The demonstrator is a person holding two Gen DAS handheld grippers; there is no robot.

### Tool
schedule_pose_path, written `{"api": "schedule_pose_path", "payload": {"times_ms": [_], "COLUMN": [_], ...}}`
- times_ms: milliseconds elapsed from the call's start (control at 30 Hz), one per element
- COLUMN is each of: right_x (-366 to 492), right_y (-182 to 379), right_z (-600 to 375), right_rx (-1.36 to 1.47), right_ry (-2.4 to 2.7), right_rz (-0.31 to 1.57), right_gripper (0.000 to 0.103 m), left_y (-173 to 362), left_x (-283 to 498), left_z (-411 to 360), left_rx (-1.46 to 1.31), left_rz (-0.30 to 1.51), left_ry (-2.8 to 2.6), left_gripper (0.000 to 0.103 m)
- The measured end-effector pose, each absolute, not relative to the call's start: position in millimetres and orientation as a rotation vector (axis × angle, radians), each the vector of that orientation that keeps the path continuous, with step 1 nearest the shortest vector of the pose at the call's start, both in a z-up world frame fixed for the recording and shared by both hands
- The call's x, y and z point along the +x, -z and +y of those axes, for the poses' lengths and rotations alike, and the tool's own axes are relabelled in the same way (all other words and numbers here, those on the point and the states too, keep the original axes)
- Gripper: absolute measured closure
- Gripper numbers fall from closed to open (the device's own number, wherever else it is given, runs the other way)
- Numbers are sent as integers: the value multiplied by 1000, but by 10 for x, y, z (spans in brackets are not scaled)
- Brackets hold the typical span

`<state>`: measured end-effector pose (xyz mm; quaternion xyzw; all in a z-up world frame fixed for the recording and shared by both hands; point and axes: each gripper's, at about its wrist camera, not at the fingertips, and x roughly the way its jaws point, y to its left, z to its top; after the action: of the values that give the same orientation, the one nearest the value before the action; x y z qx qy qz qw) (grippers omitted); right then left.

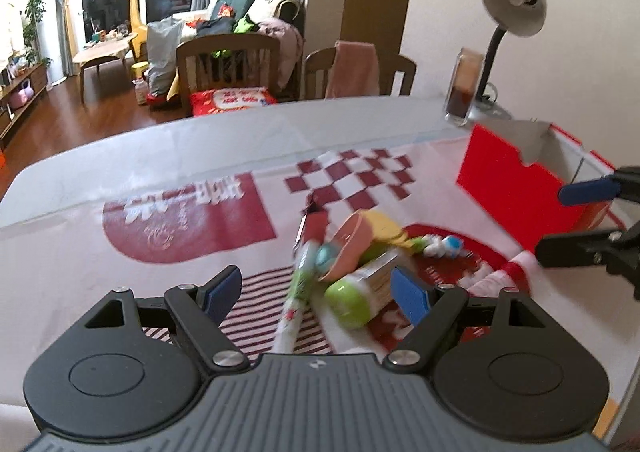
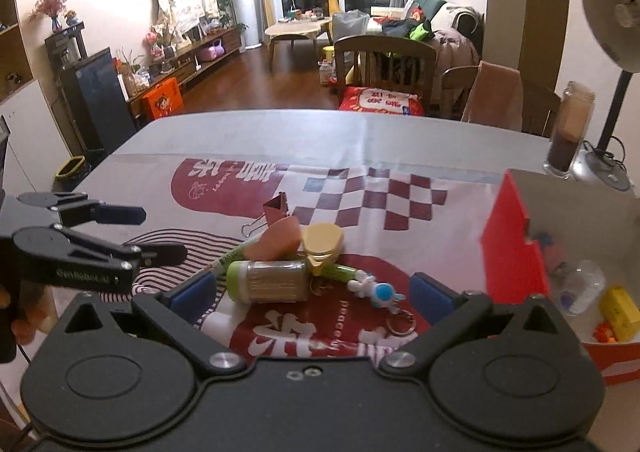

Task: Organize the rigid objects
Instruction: 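Grasp the white glue stick with left gripper while right gripper grasps the green-capped toothpick jar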

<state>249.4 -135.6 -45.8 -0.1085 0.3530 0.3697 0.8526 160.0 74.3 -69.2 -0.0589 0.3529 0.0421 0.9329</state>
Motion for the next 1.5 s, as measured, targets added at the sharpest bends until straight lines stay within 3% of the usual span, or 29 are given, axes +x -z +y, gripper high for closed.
{"api": "schedule_pose_path", "payload": {"times_ms": [333,933,1067,1200,1367,1433,1500], "right_x": [2616,2760,2800,2852,2862,2846,2837], "right_y": [825,1304,1371,1422,1424,1415,1410], "right_z": [-822,-303,-266,-259,-261,-250,-239], "right_rx": [-263,-315,-307,-287,-256,-258,-261], "right_ry": [-759,-676,-657,-649,-669,-668,-663], "right_rz": [810,923,953,983,1000,1001,1004], "right_gripper": [1,1,1,7,20,20,20], "left_y": [1239,1579,1590,1588,1573,1572,1575], "left_x": [1706,1854,1886,1936,1968,1979,1985], "left_z": [986,955,926,889,873,869,859], "left_rx": [-148,-128,-115,-98,-108,-113,-106], "left_rz": [788,804,794,793,792,791,791], "left_ry": [-138,-127,-119,-112,-85,-75,-73], "left_gripper": [21,21,28,50,69,71,81]}}
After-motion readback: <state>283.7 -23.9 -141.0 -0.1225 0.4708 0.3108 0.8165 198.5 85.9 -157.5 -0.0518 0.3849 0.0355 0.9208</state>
